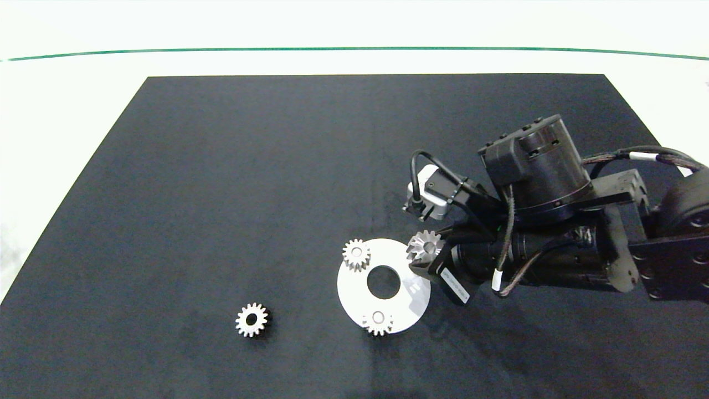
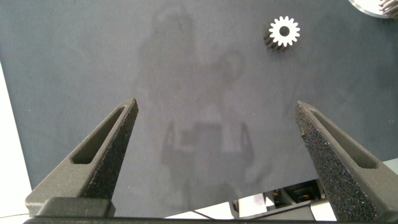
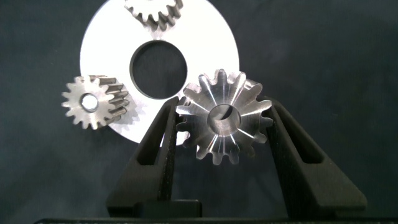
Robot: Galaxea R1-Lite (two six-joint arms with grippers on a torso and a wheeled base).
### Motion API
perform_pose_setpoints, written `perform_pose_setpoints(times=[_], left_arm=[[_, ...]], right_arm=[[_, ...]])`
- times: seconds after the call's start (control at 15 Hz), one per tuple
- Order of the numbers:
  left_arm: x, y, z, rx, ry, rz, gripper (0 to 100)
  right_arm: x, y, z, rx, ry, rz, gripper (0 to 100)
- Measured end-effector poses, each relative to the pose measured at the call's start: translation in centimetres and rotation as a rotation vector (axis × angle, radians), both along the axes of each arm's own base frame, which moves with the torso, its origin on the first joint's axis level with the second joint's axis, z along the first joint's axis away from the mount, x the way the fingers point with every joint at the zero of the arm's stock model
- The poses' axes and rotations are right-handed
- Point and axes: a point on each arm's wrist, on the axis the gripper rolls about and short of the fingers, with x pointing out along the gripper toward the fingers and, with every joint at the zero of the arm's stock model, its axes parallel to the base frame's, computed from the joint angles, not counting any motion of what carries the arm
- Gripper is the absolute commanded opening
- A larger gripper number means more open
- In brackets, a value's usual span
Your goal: Remove an incorrectly installed larger gear and replace it with the correct smaller gear
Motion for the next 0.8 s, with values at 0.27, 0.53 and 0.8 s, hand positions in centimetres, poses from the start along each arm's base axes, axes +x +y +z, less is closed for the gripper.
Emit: perform_pose_setpoints(times=[0.27, 0.53, 0.8], left_arm=[[0.0, 0.0, 0.0, 0.001, -0.001, 0.002, 100], [-0.1, 0.0, 0.1, 0.001, -0.006, 0.005, 100], [-0.2, 0.0, -0.1, 0.002, -0.007, 0.003, 100]], right_arm=[[-1.3, -1.7, 1.6, -0.010, -0.010, -0.031, 25], [-2.0, -5.2, 2.2, -0.020, -0.002, -0.116, 25], [-1.4, -9.0, 1.5, -0.025, 0.022, -0.247, 25]])
